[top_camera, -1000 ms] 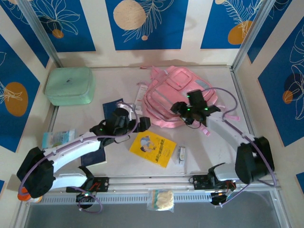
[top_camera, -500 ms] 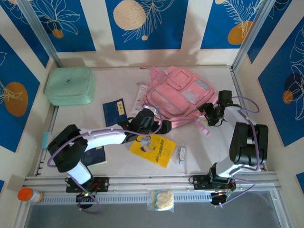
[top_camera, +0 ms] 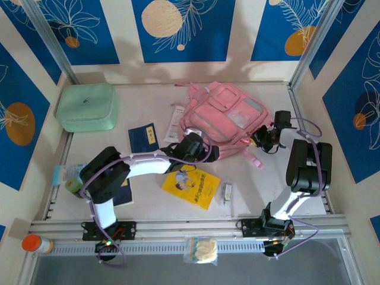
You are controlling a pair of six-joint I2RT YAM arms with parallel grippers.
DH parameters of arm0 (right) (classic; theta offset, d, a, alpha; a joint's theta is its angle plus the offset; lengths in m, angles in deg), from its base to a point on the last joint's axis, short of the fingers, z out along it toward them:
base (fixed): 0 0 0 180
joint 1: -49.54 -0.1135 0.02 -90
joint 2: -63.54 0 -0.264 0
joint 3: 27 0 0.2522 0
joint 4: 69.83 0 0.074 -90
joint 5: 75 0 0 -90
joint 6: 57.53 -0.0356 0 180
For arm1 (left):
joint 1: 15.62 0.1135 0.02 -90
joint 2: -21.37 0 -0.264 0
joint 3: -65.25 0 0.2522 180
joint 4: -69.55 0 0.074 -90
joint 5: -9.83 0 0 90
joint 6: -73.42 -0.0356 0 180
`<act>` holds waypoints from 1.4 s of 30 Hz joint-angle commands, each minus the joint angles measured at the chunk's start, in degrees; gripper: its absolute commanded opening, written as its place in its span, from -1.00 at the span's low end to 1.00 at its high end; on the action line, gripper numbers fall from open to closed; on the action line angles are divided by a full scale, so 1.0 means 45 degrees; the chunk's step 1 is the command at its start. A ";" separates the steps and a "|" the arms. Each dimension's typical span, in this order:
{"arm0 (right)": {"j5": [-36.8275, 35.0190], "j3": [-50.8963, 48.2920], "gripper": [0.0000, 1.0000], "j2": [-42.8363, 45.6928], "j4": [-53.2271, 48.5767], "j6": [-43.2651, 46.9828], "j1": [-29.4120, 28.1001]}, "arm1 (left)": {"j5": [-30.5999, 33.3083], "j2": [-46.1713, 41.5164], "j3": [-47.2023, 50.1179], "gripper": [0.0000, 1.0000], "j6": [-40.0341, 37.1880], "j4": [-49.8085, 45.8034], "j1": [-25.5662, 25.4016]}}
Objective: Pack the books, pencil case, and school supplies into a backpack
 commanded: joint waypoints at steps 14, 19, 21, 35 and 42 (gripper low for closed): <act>0.0880 -0.3108 -1.00 0.6446 -0.1299 -0.1178 -0.0577 | -0.1400 0.1682 -0.3027 0.99 -0.3021 0.0236 0.2088; -0.0196 -0.3307 -1.00 0.7337 -0.1211 -0.2813 -0.0928 | -0.1904 0.0851 -0.3051 0.99 -0.3632 -0.0807 0.2664; -0.0483 -0.3346 -1.00 0.7548 -0.1247 -0.3602 -0.1079 | -0.1721 0.0052 -0.2516 1.00 -0.3700 -0.1116 0.2685; -0.1314 -0.3485 -1.00 0.8206 -0.0929 -0.5804 -0.2107 | -0.1265 -0.2462 -0.0594 0.62 -0.2814 -0.1586 -0.0939; -0.0990 -0.3512 -1.00 0.8228 -0.0820 -0.6138 -0.2379 | -0.1467 -0.1077 -0.0755 0.31 -0.2567 -0.0095 -0.2496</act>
